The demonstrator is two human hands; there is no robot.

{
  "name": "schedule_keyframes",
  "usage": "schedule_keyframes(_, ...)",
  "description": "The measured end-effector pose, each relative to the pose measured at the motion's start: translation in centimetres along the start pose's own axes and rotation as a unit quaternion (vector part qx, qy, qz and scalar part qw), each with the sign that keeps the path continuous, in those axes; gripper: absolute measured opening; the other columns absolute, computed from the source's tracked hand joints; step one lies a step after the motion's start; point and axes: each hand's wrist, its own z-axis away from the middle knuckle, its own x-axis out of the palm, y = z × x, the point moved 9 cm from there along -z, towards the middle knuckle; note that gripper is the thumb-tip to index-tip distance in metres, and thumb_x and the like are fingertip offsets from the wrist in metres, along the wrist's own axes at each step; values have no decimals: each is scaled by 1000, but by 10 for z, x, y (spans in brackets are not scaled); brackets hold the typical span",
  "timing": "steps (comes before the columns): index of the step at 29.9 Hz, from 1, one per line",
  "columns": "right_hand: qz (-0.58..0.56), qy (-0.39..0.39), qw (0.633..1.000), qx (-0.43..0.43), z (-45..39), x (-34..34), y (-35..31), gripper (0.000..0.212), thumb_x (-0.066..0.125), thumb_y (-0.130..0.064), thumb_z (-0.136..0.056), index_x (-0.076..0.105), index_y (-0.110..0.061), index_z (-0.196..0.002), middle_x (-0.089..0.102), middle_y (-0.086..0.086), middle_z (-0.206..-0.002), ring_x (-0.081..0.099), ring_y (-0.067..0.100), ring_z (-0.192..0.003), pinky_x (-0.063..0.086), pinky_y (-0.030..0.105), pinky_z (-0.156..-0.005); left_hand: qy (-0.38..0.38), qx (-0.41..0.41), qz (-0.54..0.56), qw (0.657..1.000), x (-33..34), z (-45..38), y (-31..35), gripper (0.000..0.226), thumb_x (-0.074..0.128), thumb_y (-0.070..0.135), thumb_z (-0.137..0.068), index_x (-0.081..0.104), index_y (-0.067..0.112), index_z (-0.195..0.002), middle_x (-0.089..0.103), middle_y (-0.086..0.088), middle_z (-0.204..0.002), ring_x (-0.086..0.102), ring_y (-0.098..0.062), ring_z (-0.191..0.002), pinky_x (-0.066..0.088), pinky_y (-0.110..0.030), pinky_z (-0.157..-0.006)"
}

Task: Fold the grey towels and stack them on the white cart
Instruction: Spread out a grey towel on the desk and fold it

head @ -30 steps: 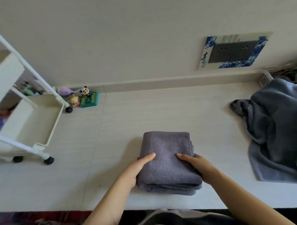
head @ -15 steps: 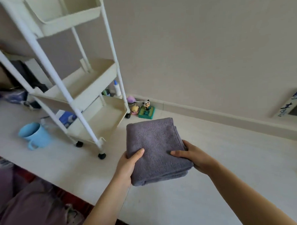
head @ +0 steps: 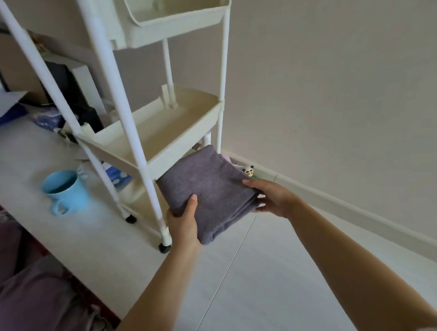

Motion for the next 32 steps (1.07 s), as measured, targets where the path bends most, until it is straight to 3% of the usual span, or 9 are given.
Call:
schedule_keyframes(3,-49,49,996,-60,-31,8,-8,22,65,-18,-86,62,-11,-107,62,2,-97,58,19,-90,52,31,-78,51,20,7,998,1,-22,-3,64,76,41,-72,52,10,-124,64,-5,-119,64,-20,-104,53,-43,-91)
schedule_keyframes(6,-99,97,986,-88,-59,17,-6,35,71,-12,-81,60,1,-112,66,9,-102,64,25,-98,55,34,-83,101,36,22,994,-1,-42,0,68,76,38,-74,49,8,-128,61,-5,-124,62,-19,-109,51,-42,-94)
schedule_keyframes(13,-98,125,985,-68,-112,40,6,46,78,-19,-73,60,-7,-113,68,8,-107,64,25,-101,51,42,-94,176,87,-96,976,-21,-80,8,95,73,48,-69,28,11,-144,43,-9,-144,45,-23,-130,42,-43,-105)
schedule_keyframes(16,-67,121,989,-43,-120,46,19,33,75,-22,-78,60,-10,-105,66,7,-107,63,25,-101,53,41,-91,202,93,-256,941,-19,-74,16,86,63,21,-86,9,6,-150,19,-22,-153,22,-35,-141,24,-47,-114)
schedule_keyframes(18,-45,105,993,-19,-121,51,22,39,70,-29,-83,57,-9,-114,63,6,-114,62,26,-102,57,35,-77,181,170,-343,906,-5,-65,33,76,52,12,-86,10,0,-149,10,-25,-154,11,-36,-142,17,-47,-116)
schedule_keyframes(21,-38,96,995,-1,-117,56,21,48,66,-31,-87,49,-10,-127,57,5,-121,59,26,-105,56,29,-65,110,288,-500,809,29,-53,50,68,41,25,-81,31,2,-145,14,-27,-153,11,-38,-142,11,-54,-113)
schedule_keyframes(25,-30,106,994,-3,-114,54,23,52,65,-32,-87,47,-12,-131,56,8,-126,61,26,-106,57,32,-74,29,228,-669,707,39,-64,24,79,9,56,-82,25,18,-149,8,-22,-156,2,-35,-145,-3,-54,-114)
schedule_keyframes(28,2,101,995,-1,-108,53,24,57,64,-37,-87,43,-16,-135,56,8,-128,63,27,-102,58,32,-72,29,229,-688,688,36,-65,18,87,0,59,-76,24,19,-149,10,-23,-156,3,-36,-145,-2,-54,-114)
schedule_keyframes(32,99,101,990,-28,-91,53,16,59,55,-42,-91,34,-20,-143,56,7,-127,67,22,-88,56,33,-74,19,200,-689,697,36,-62,23,78,8,55,-83,23,18,-150,9,-22,-156,1,-34,-145,-3,-53,-114)
